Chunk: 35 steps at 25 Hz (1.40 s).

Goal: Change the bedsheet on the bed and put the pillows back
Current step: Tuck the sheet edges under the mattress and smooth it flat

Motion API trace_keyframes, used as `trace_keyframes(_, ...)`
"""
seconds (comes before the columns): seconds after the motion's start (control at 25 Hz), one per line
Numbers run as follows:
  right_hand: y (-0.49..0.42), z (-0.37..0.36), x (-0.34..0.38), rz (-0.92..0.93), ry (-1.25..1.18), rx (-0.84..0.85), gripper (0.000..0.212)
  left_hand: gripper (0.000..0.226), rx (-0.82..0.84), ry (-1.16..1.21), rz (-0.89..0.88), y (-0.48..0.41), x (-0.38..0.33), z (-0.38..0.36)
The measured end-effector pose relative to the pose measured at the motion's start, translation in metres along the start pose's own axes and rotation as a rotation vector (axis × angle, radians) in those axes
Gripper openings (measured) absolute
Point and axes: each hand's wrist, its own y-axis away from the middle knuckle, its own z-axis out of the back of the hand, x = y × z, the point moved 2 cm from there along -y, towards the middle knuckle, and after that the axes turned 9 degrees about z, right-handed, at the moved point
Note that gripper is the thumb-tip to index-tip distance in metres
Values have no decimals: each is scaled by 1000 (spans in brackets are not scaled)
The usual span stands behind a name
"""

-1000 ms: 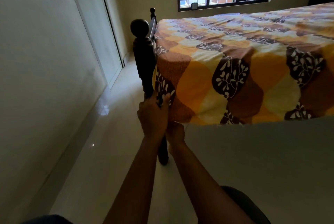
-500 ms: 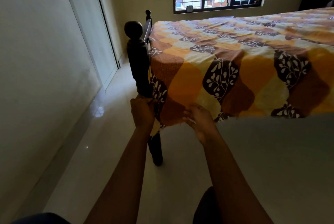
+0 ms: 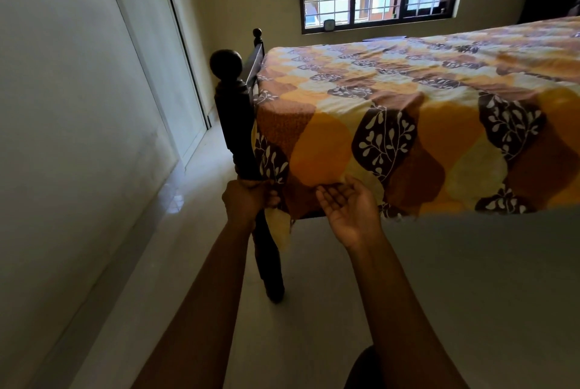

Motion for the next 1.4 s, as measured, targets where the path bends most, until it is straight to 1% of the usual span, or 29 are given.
trace_keyframes(0.08, -1, -5, 4, 7, -18, 18, 34, 5, 64, 117, 81, 1, -8, -4)
trace_keyframes(0.2, 0, -9, 7, 13, -53, 31, 31, 30, 147, 287, 189, 2, -21, -10)
trace_keyframes(0.24, 1, -10, 8, 13, -61, 32, 33, 35, 177, 388, 252, 1, -21, -12)
trace_keyframes(0.32, 0, -11, 8, 21, -80, 39, 39, 40, 270, 730, 388, 4, -20, -14)
trace_keyframes(0.36, 0, -10, 7, 26, -87, 45, 41, 41, 308, 916, 421, 5, -16, -16)
trace_keyframes(0.4, -1, -9, 6, 30, -88, 50, 41, 43, 331, 1048, 435, 7, -11, -19)
trace_keyframes(0.44, -1, -8, 4, 34, -84, 52, 41, 44, 345, 1119, 431, 9, -4, -24)
trace_keyframes(0.48, -2, -5, 2, 39, -77, 49, 41, 43, 345, 1143, 423, 11, 3, -28)
trace_keyframes(0.56, -1, 3, -3, 40, -68, 44, 42, 40, 335, 1095, 415, 7, 20, -31)
trace_keyframes(0.64, -1, 9, -7, 34, -81, 55, 42, 38, 315, 958, 402, 7, 35, -24)
trace_keyframes(0.68, -2, 11, -9, 33, -83, 54, 42, 36, 272, 825, 368, 7, 42, -18)
trace_keyframes(0.72, -3, 12, -9, 33, -83, 49, 42, 33, 181, 634, 321, 6, 49, -11)
trace_keyframes(0.76, -4, 12, -9, 34, -78, 43, 41, 32, 53, 413, 280, 5, 57, -4)
trace_keyframes(0.8, -5, 12, -10, 37, -78, 41, 40, 35, -58, 226, 244, 6, 62, 2)
trace_keyframes(0.84, -6, 11, -10, 42, -78, 41, 39, 43, -114, 113, 222, 5, 64, 7)
trace_keyframes(0.88, -6, 12, -11, 44, -77, 39, 38, 49, -123, 88, 229, 4, 66, 10)
trace_keyframes(0.96, -6, 13, -12, 47, -76, 34, 36, 56, -126, 166, 274, 1, 63, 12)
trace_keyframes(1.04, -6, 13, -13, 47, -80, 33, 34, 54, -221, 220, 286, -5, 63, 15)
trace_keyframes(1.08, -6, 13, -14, 50, -80, 34, 32, 46, -240, 249, 281, -7, 63, 15)
trace_keyframes(1.12, -6, 12, -14, 53, -78, 33, 29, 34, -203, 286, 292, -5, 63, 11)
trace_keyframes(1.16, -6, 12, -14, 55, -75, 32, 26, 22, -127, 333, 325, -2, 64, 6)
trace_keyframes(1.2, -6, 12, -15, 57, -76, 33, 26, 16, -49, 363, 358, 2, 63, 0)
trace_keyframes(1.24, -5, 12, -15, 59, -78, 34, 26, 20, 4, 361, 393, 2, 61, -5)
trace_keyframes(1.32, -5, 12, -15, 65, -79, 30, 30, 41, 74, 330, 463, -1, 56, -14)
trace_keyframes(1.4, -6, 13, -16, 67, -80, 30, 34, 54, 122, 335, 513, -3, 48, -18)
